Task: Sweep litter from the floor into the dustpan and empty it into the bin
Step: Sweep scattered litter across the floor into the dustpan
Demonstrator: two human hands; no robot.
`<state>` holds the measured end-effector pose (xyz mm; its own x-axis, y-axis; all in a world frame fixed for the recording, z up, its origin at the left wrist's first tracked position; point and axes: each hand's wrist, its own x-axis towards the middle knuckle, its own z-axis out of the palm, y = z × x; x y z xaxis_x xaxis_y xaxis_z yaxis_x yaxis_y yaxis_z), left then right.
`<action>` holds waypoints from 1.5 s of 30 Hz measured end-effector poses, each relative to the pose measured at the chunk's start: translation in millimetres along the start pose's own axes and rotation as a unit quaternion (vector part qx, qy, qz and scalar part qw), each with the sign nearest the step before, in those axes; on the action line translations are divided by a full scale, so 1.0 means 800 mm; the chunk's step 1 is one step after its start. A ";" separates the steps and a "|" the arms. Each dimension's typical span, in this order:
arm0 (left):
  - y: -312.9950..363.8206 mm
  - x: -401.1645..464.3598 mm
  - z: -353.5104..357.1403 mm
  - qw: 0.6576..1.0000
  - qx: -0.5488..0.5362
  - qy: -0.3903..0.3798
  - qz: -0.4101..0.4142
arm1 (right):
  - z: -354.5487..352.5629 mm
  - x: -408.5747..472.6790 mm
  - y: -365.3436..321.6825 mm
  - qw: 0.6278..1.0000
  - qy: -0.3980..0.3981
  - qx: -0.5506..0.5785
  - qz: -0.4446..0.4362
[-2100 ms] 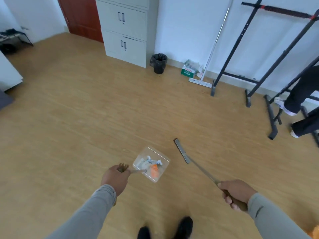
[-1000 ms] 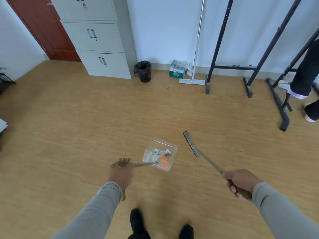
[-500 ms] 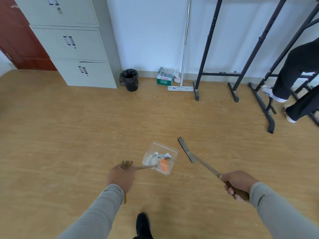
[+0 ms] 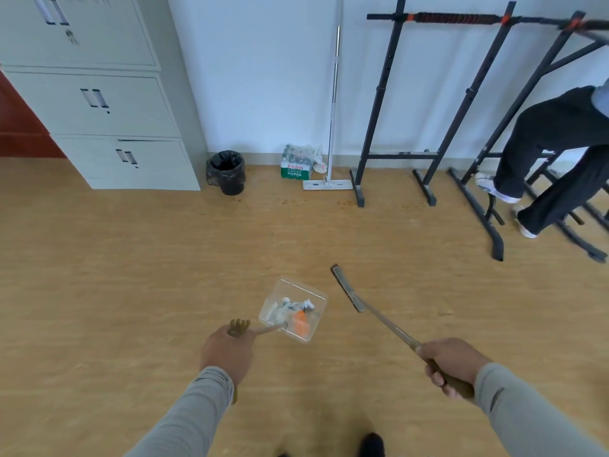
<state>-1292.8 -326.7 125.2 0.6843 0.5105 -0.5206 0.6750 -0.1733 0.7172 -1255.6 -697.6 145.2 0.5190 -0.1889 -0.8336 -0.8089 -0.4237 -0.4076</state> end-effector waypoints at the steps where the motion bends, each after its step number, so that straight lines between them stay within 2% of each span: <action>1: 0.006 0.006 0.003 1.000 0.003 0.005 0.000 | -0.001 0.004 -0.005 1.000 0.000 0.004 -0.002; 7: 0.044 0.045 0.037 1.000 0.021 0.007 -0.012 | -0.025 0.053 -0.031 1.000 -0.002 0.010 0.014; 15: 0.132 0.087 0.114 0.998 0.051 0.011 -0.027 | -0.116 0.147 -0.080 0.997 -0.037 0.036 0.057; 24: 0.227 0.131 0.206 0.994 0.087 0.044 -0.049 | -0.208 0.221 -0.134 0.998 -0.031 0.045 0.043; 32: 0.286 0.181 0.253 0.996 0.066 0.023 -0.051 | -0.249 0.270 -0.171 0.996 -0.026 0.065 0.055; 39: 0.343 0.255 0.303 0.992 0.122 0.002 -0.027 | -0.273 0.310 -0.215 0.990 -0.004 0.109 0.091; 45: 0.400 0.349 0.343 0.987 0.155 -0.033 -0.006 | -0.296 0.351 -0.286 0.983 0.030 0.133 0.119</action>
<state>-809.8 -470.5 82.3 0.6849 0.4609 -0.5644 0.7286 -0.4226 0.5390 -859.1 -863.8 92.4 0.3143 -0.3097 -0.8974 -0.9492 -0.1161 -0.2924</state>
